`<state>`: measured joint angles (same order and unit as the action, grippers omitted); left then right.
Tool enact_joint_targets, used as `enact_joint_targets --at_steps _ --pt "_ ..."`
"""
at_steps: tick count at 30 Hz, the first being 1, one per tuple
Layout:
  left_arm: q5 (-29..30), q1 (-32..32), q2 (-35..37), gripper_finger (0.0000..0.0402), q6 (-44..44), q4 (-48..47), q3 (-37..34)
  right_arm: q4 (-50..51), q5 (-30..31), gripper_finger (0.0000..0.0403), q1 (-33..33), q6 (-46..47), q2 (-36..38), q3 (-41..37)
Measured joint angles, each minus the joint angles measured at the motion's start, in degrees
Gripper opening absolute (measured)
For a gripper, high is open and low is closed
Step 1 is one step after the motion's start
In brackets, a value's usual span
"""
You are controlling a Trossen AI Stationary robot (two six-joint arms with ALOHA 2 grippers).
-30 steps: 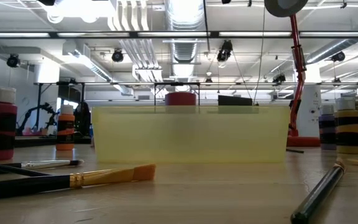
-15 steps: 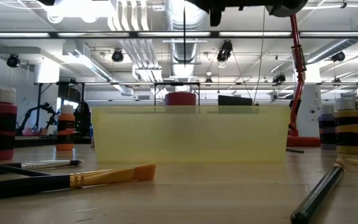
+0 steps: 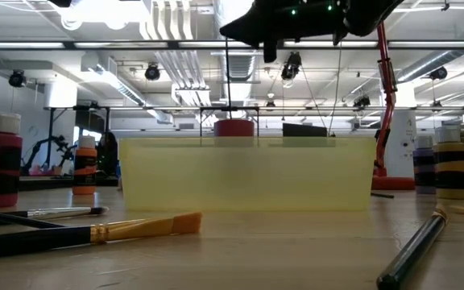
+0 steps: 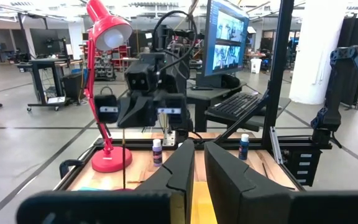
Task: Pick & Place Paint Supplies
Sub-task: Put the gold paint brush into the pink cup
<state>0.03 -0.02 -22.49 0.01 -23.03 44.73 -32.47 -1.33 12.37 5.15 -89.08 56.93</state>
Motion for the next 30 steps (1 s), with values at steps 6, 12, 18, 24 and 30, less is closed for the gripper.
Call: enact_joint_targets --at_steps 6,12,18,24,30 --pt "0.00 0.00 -0.02 0.0046 -0.01 0.00 0.00 -0.72 0.03 0.0008 2.17 1.72 -2.36 -0.08" --pt "0.02 0.00 0.00 0.0046 0.00 0.00 0.00 -1.69 -0.17 0.0008 2.76 2.93 -5.57 -0.29" --pt "0.00 -0.02 -0.02 0.0046 0.00 0.00 0.00 -4.08 -0.42 0.0008 3.03 4.91 -8.19 -1.69" --pt "0.00 -0.01 0.00 0.0046 0.00 0.00 0.00 -7.16 -0.37 0.0008 3.37 7.49 -9.19 -4.84" --pt "0.00 -0.02 -0.01 0.0046 0.00 0.00 0.00 -7.38 -0.16 0.0008 3.56 7.79 -9.26 -6.33"
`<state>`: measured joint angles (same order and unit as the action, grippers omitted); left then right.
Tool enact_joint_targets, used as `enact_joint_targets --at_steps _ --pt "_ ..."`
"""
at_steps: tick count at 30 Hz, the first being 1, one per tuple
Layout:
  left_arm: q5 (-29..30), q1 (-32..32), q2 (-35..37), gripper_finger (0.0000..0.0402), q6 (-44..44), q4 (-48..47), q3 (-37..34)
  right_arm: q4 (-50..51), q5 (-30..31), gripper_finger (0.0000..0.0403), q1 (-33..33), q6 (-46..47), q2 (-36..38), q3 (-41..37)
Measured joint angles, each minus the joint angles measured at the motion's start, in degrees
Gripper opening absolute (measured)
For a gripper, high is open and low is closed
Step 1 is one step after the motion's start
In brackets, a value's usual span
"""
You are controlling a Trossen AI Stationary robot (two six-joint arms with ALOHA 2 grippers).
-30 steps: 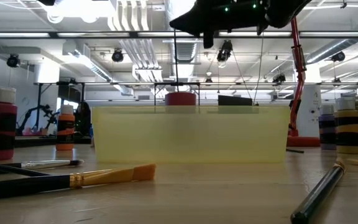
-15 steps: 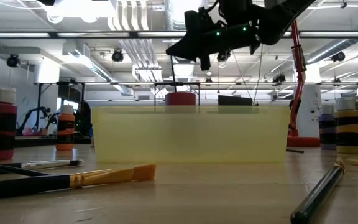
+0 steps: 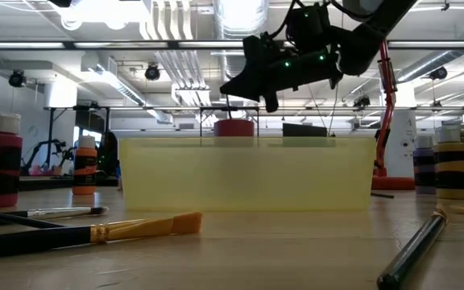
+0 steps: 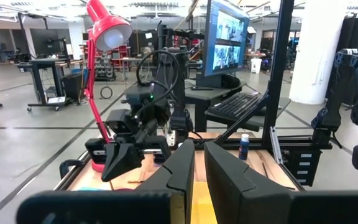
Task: Pick & Place Paint Supplies
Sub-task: Put the gold paint brush into the pink cup
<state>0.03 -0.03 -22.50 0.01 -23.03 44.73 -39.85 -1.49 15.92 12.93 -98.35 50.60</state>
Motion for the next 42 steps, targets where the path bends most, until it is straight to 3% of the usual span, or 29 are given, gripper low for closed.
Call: enact_joint_targets --at_steps 42 --pt "0.02 0.02 0.00 0.0046 -0.02 0.00 0.00 -5.40 0.12 0.0008 -0.15 0.60 -4.87 -2.20"
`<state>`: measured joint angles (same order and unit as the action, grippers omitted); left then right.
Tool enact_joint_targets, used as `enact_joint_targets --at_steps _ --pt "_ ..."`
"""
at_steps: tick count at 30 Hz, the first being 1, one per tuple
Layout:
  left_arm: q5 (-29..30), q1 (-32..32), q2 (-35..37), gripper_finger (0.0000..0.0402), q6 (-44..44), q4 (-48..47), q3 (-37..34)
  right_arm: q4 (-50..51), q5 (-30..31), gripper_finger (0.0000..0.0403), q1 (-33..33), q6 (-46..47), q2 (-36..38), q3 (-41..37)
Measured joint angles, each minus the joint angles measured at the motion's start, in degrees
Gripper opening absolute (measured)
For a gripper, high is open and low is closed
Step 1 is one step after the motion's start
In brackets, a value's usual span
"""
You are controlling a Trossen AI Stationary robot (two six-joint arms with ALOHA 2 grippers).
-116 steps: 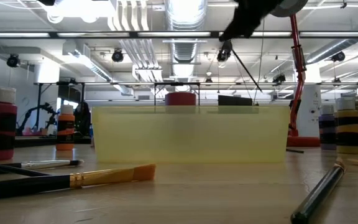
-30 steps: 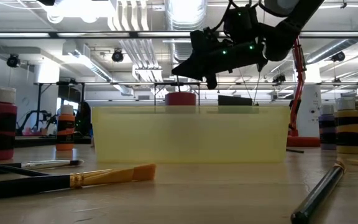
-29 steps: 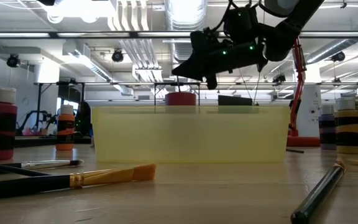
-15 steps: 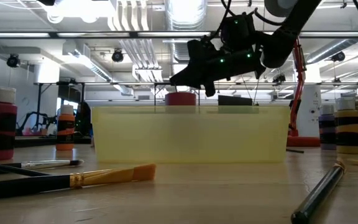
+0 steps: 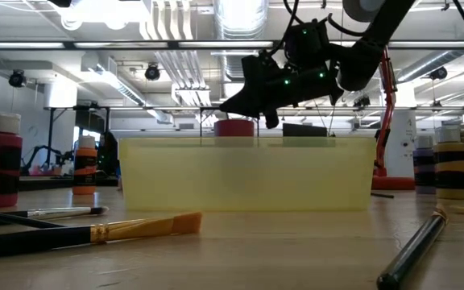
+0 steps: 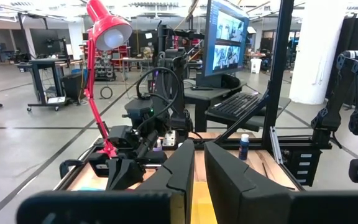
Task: Pick & Place Paint Supplies
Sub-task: Put the gold paint brush into the pink cup
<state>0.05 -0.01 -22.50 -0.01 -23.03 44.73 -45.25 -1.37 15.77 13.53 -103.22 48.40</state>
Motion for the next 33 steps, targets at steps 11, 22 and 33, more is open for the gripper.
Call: enact_joint_targets --at_steps 11,22,33 --pt "-0.01 -0.02 0.00 0.0046 0.02 -0.02 0.00 1.79 -0.02 0.0048 0.00 -0.15 0.02 0.02" --pt "-0.01 -0.02 0.00 0.0046 0.02 0.00 0.00 1.76 -0.15 0.0146 0.04 -0.21 1.89 0.02" --pt "-0.01 -0.02 0.00 0.0046 0.02 0.00 0.00 2.04 -0.62 0.0193 0.00 -3.55 11.40 0.02"
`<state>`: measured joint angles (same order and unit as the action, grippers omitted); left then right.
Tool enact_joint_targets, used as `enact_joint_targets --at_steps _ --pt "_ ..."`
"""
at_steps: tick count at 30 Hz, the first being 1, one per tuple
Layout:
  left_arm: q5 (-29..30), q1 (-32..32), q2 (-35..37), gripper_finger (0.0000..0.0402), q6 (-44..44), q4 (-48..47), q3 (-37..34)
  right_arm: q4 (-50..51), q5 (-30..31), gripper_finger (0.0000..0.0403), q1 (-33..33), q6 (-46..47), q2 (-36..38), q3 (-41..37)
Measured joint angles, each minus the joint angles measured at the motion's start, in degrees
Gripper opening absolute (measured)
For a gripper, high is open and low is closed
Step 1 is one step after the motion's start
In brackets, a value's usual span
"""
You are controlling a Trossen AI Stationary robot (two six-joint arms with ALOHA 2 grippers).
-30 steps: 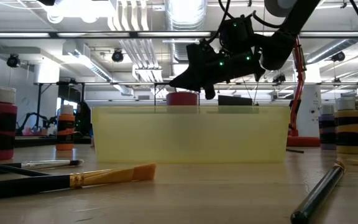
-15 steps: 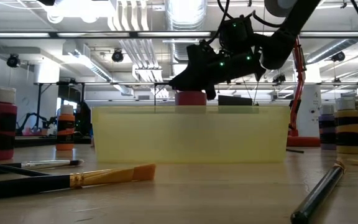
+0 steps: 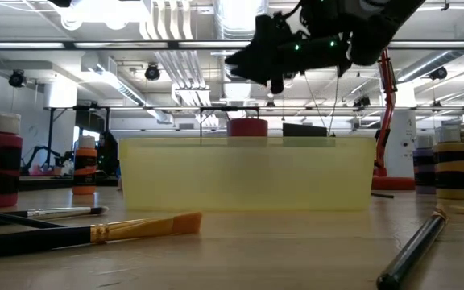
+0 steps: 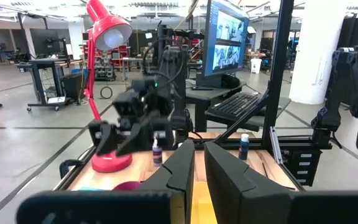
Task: Pick & Place Paint Supplies
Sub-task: Put the gold paint brush into the pink cup
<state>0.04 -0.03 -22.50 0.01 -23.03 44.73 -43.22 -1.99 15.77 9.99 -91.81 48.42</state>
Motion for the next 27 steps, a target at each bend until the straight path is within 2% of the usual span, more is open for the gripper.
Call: enact_joint_targets --at_steps 5,17,23,27 --pt "0.00 0.02 0.02 0.0046 0.00 0.00 0.00 6.05 -2.46 0.0193 -0.09 -0.09 6.46 0.00" --pt "0.00 0.00 0.00 0.0046 0.00 0.00 0.00 33.73 -3.51 0.0150 -5.83 -2.96 23.07 0.02" --pt "0.00 0.01 0.00 0.0046 -0.01 -0.01 0.00 44.24 0.98 0.0134 -10.90 -1.12 28.54 0.02" --pt "0.02 0.00 0.00 0.0046 -0.01 0.00 0.00 47.88 4.11 0.0128 -15.13 1.05 30.29 0.02"
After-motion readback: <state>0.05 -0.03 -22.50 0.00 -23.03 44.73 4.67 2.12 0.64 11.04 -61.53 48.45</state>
